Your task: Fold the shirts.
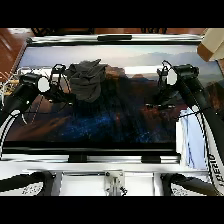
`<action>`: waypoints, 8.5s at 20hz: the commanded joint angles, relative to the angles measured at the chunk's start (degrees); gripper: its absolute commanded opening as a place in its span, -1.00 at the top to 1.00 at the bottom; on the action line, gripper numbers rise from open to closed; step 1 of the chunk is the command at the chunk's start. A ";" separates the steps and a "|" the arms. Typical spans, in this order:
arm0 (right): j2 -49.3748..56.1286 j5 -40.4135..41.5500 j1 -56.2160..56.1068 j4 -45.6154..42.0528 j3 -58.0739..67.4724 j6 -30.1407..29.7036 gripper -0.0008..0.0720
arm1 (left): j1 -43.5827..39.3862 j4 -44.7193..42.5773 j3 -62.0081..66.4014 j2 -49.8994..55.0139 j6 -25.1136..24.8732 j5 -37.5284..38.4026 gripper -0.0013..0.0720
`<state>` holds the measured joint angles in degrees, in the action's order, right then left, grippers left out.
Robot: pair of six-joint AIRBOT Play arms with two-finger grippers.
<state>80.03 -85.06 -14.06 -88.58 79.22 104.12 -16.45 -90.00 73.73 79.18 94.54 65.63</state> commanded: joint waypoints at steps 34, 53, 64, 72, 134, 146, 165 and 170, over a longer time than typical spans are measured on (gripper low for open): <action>-17.66 2.69 -0.04 8.94 0.04 -5.03 -0.56 | 3.39 19.98 26.88 -2.45 -9.88 -5.95 0.86; -30.95 16.35 -0.07 11.56 -32.26 4.66 -0.56 | -14.64 4.48 -12.02 -18.82 -0.37 8.41 0.86; 0.46 24.85 -0.11 42.60 -35.89 -14.27 -0.56 | -14.64 5.09 -18.93 -18.84 1.64 -0.09 0.86; 0.59 26.64 -0.92 50.25 -35.89 -19.15 -0.56 | -14.64 5.11 -18.93 -18.84 1.84 -0.96 0.86; -31.74 18.75 8.24 25.53 -39.06 -8.63 0.79 | 11.91 21.49 -39.34 -18.80 -10.01 8.92 -0.71; -31.74 18.84 8.24 27.04 -39.06 -8.59 0.79 | 7.85 22.08 -38.84 -10.99 -11.58 1.53 0.86; -33.03 24.81 8.28 28.04 34.34 -15.63 0.80 | 7.85 4.74 46.36 -42.93 -7.76 -11.30 0.86; -31.69 7.91 8.28 21.94 34.32 -13.77 0.80 | 7.85 -9.33 35.45 -42.05 -9.44 -10.95 0.86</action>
<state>47.35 -67.20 -5.82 -62.37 111.98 88.90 -8.60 -91.18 113.69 36.93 86.17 55.05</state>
